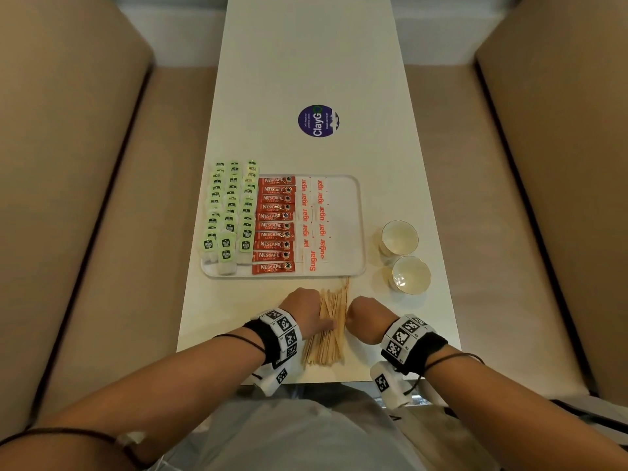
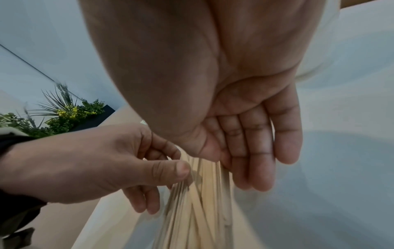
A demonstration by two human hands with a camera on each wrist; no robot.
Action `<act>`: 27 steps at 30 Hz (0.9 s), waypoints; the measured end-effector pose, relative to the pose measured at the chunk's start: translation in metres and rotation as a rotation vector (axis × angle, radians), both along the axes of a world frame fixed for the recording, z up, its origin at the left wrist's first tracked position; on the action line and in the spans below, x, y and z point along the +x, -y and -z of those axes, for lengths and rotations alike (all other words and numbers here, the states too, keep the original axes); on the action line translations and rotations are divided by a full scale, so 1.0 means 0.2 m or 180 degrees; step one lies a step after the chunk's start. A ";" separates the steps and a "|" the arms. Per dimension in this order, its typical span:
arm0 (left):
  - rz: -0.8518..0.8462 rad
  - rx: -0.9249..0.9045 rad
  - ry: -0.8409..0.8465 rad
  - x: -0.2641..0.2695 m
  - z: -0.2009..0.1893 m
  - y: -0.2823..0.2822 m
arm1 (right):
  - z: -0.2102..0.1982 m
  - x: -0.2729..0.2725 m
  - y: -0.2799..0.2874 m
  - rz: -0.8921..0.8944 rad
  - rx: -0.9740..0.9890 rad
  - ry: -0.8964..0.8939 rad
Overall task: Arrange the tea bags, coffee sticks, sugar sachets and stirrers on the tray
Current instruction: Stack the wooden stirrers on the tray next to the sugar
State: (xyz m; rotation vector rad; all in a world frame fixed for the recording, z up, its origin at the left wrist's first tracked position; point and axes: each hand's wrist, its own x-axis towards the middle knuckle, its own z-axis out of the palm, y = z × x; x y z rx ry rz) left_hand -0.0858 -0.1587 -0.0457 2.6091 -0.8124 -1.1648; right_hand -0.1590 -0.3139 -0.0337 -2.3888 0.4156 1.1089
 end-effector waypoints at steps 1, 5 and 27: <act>-0.0011 0.0008 0.0022 0.00 0.00 0.00 | -0.01 0.00 -0.01 -0.0038 0.0048 0.0003; 0.0066 0.0028 0.0198 0.02 0.00 -0.02 | -0.01 0.03 -0.04 -0.0208 0.0198 -0.0018; 0.0742 0.0210 0.0095 0.22 -0.03 -0.15 | 0.08 0.09 -0.14 -0.0862 0.0812 0.0139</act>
